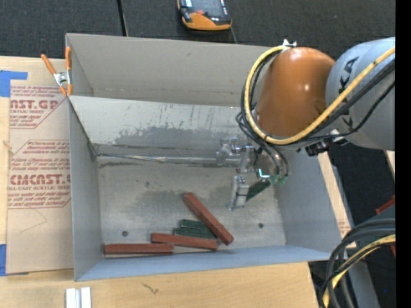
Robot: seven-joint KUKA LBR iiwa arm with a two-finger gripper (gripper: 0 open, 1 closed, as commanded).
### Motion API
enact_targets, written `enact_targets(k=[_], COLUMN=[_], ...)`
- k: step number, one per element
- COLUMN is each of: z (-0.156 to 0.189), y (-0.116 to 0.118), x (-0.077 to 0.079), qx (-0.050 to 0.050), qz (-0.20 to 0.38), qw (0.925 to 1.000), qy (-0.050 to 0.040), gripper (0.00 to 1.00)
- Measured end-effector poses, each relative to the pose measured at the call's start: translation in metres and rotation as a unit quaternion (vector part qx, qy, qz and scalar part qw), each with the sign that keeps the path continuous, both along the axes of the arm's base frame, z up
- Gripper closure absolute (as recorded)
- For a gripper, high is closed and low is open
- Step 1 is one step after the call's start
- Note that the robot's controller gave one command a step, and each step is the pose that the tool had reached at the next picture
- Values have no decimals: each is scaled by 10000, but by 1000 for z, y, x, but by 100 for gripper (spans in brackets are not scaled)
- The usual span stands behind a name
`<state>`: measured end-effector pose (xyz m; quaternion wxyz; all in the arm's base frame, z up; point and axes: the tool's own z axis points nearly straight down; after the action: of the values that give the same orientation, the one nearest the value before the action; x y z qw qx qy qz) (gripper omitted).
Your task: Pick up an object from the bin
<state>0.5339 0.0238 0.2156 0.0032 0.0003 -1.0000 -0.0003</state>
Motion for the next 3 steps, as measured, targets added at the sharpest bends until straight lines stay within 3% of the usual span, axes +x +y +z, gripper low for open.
enact_targets(k=[1,2,3], z=[4,-67,-87], y=[0,14,28], x=[2,-18,-31], qx=[2,5,-4], qz=[-1,-177,-835], qw=[10000,9998,9965], qy=[-40,-59,-11], gripper=[0,0,0])
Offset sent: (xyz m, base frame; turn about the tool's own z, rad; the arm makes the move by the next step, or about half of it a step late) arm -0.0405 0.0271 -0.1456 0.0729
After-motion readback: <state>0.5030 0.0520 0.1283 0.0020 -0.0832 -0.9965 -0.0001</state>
